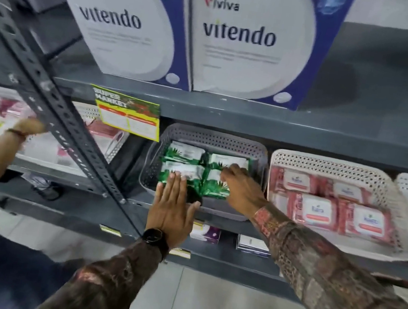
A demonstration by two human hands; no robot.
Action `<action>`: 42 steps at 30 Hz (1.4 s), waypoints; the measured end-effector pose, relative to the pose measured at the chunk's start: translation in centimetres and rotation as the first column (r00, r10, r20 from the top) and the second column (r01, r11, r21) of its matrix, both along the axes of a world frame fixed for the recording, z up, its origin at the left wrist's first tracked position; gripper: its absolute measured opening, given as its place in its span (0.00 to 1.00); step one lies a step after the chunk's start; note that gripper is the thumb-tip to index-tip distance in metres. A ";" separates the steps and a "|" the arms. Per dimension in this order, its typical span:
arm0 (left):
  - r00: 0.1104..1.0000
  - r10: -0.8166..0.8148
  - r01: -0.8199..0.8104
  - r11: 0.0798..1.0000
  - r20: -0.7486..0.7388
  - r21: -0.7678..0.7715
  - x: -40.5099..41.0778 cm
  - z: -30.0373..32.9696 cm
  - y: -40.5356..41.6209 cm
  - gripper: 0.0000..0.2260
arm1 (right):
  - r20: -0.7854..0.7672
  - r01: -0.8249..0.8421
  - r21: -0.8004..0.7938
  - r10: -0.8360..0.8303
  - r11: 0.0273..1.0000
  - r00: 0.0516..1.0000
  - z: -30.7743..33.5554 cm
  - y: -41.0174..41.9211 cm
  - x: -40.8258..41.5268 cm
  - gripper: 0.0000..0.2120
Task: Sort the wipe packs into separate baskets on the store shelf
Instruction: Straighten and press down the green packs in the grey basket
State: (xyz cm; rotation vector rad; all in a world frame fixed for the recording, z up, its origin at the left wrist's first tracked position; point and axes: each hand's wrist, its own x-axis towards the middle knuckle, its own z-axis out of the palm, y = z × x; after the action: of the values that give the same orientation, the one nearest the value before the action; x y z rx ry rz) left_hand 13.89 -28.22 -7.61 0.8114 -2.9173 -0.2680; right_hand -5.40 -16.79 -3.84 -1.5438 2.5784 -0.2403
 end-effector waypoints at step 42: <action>0.934 -0.189 0.192 0.981 0.302 0.022 -9.7 -2.0 -12.1 0.31 | 0.195 0.211 0.108 -0.229 0.971 0.954 -7.3 -4.3 -1.6 0.38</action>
State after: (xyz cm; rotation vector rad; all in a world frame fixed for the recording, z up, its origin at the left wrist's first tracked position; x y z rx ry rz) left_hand 4.19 -40.36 -9.60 0.6151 -3.2901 -0.1573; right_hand -7.03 -21.05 -11.11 -1.1360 2.5561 -0.2907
